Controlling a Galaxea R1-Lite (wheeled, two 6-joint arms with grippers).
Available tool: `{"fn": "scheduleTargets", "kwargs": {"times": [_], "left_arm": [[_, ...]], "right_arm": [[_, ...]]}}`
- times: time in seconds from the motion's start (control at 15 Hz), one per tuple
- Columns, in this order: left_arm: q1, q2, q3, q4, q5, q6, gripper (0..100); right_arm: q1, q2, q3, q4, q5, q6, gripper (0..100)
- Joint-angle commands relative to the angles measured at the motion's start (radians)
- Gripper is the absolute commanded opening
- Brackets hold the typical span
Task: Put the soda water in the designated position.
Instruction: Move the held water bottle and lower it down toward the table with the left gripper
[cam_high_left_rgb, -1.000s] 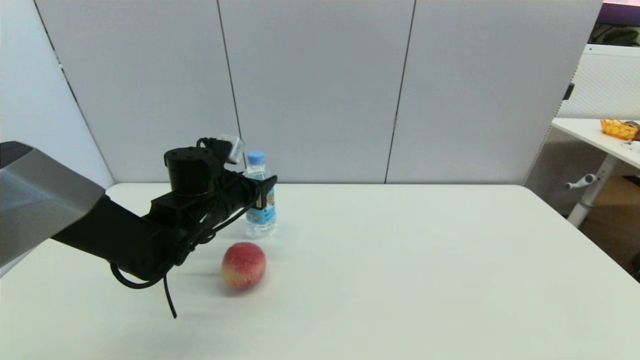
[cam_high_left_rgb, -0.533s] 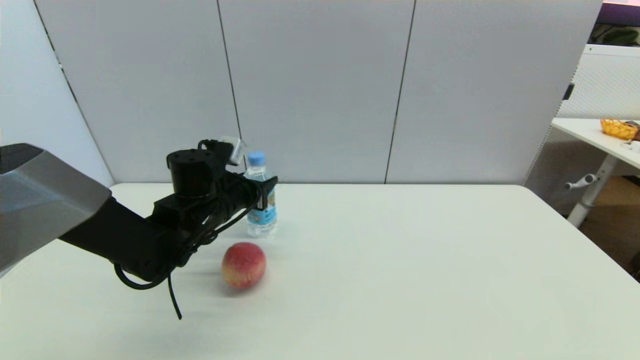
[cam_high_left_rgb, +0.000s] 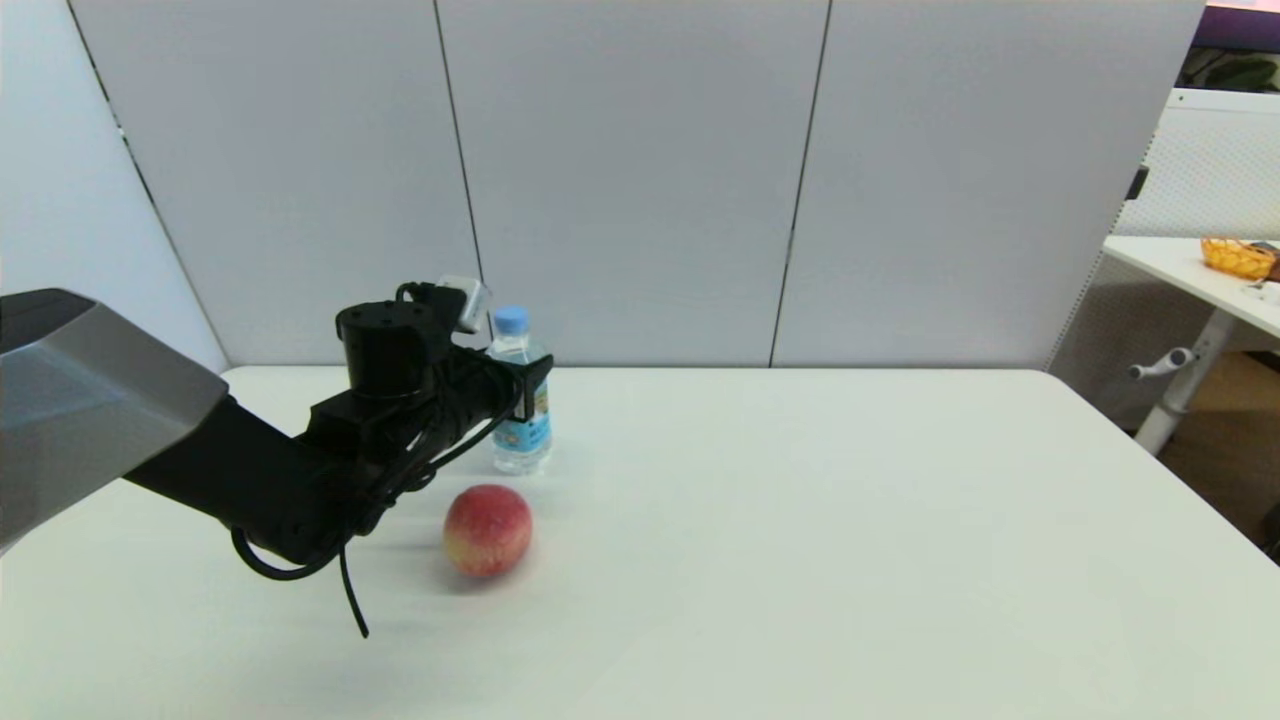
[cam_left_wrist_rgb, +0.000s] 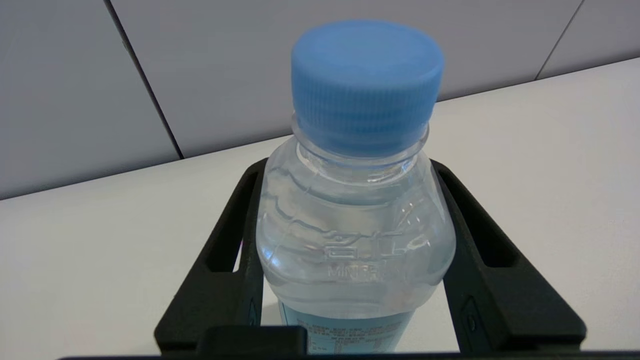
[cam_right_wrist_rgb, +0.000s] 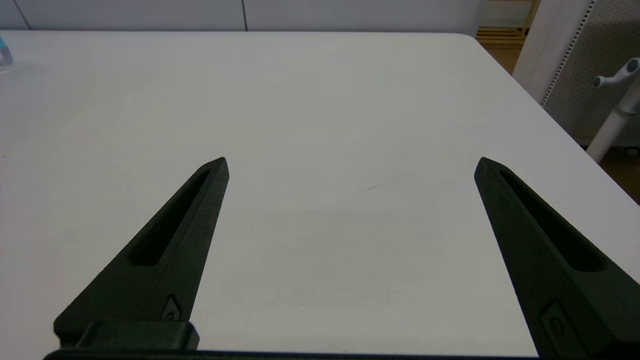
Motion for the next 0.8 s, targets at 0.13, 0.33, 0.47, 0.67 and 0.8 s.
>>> {"fn": "scheduleTargets", "kwargs": {"times": [0.13, 0.33, 0.47, 0.67, 0.8], "left_arm": [[0.000, 0.001, -0.001, -0.007, 0.000, 0.001, 0], [0.000, 0.002, 0.000, -0.015, 0.002, 0.001, 0], [0.000, 0.004, 0.000, -0.020, 0.002, 0.000, 0], [0.000, 0.004, 0.002, -0.020, 0.002, 0.001, 100], [0.000, 0.002, 0.002, -0.020, 0.002, 0.001, 100]], "right_arm": [[-0.001, 0.000, 0.000, 0.000, 0.002, 0.000, 100], [-0.001, 0.000, 0.000, 0.000, 0.000, 0.000, 100], [0.001, 0.000, 0.000, 0.000, 0.002, 0.000, 100], [-0.001, 0.000, 0.000, 0.000, 0.000, 0.000, 100], [-0.001, 0.000, 0.000, 0.000, 0.000, 0.000, 100]]}}
